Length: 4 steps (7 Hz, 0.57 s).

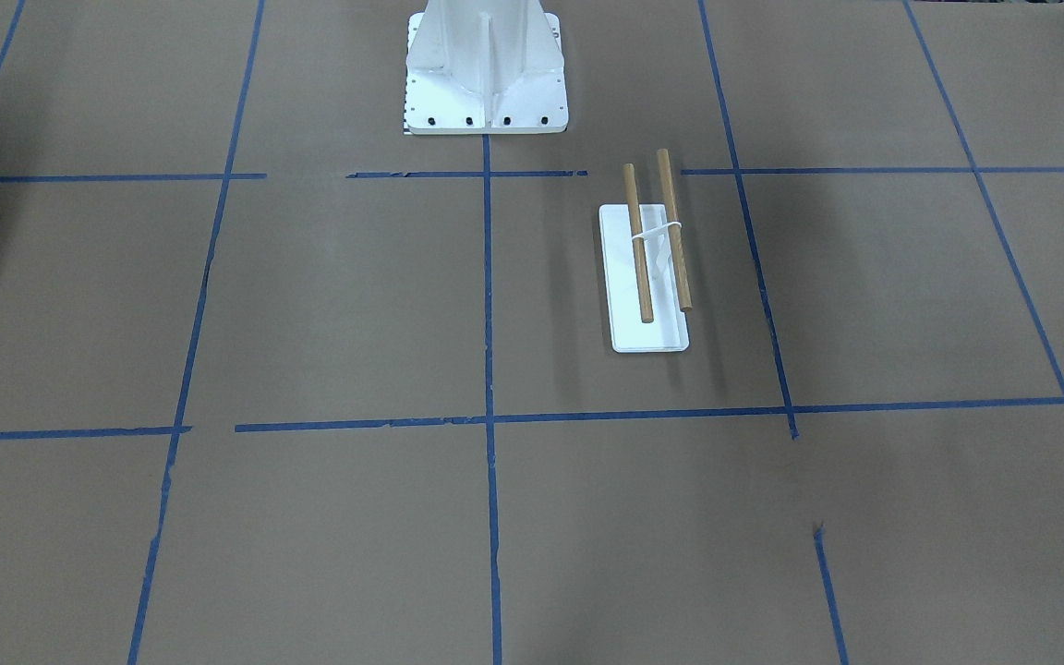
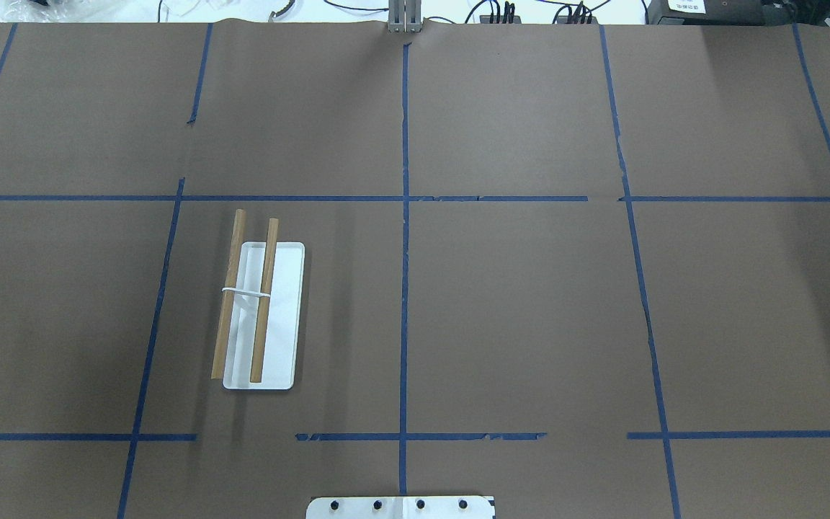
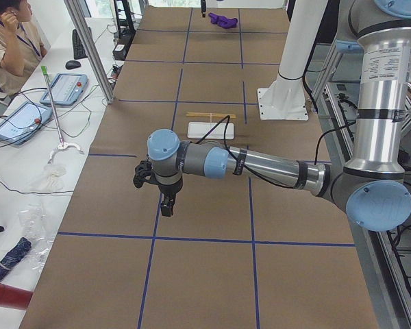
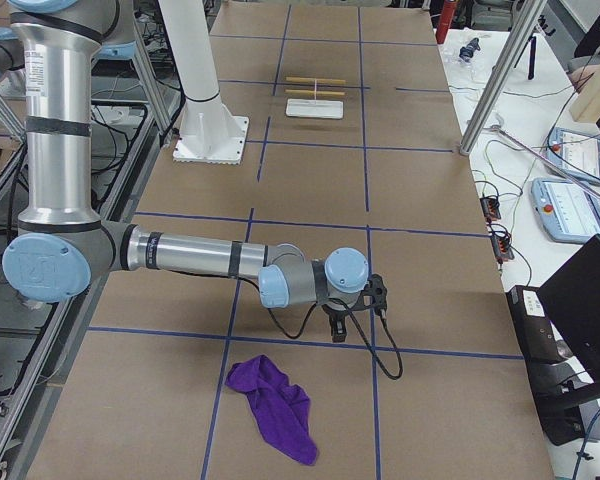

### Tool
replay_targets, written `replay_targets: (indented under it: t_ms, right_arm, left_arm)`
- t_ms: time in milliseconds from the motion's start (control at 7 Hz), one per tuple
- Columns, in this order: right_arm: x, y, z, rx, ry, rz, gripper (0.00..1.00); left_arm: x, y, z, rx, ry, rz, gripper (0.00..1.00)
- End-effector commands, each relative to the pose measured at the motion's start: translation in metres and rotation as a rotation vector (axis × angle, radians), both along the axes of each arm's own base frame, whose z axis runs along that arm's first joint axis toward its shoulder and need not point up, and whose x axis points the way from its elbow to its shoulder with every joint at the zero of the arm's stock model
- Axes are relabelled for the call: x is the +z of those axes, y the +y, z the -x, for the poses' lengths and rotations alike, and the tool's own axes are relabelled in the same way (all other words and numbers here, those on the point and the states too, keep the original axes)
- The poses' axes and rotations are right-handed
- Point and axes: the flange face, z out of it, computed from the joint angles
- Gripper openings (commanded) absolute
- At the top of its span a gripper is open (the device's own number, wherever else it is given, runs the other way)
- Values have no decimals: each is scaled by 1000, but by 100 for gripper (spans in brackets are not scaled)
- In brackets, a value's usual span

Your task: Hang towel on rack

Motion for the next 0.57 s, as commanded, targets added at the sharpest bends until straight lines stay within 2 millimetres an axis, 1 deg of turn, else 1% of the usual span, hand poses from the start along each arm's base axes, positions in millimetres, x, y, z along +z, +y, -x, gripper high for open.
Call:
replay_targets:
  t_ms: [0,143,286,429]
  right_arm:
    - [-3,-3,1,-1,0,-8,100]
    - [-9,-6,1,-1,-3,-19,100]
    - [-27,-24,4,1,-6,-54,100]
    - [-23,-24,3,-4,-2,-56,100]
  left_arm:
    - [3,5,0,7,-5,-11,100]
    - [2,4,0,6,-6,-12,100]
    - [9,5,0,8,-9,2,100]
    - [5,6,1,6,-7,-7,100]
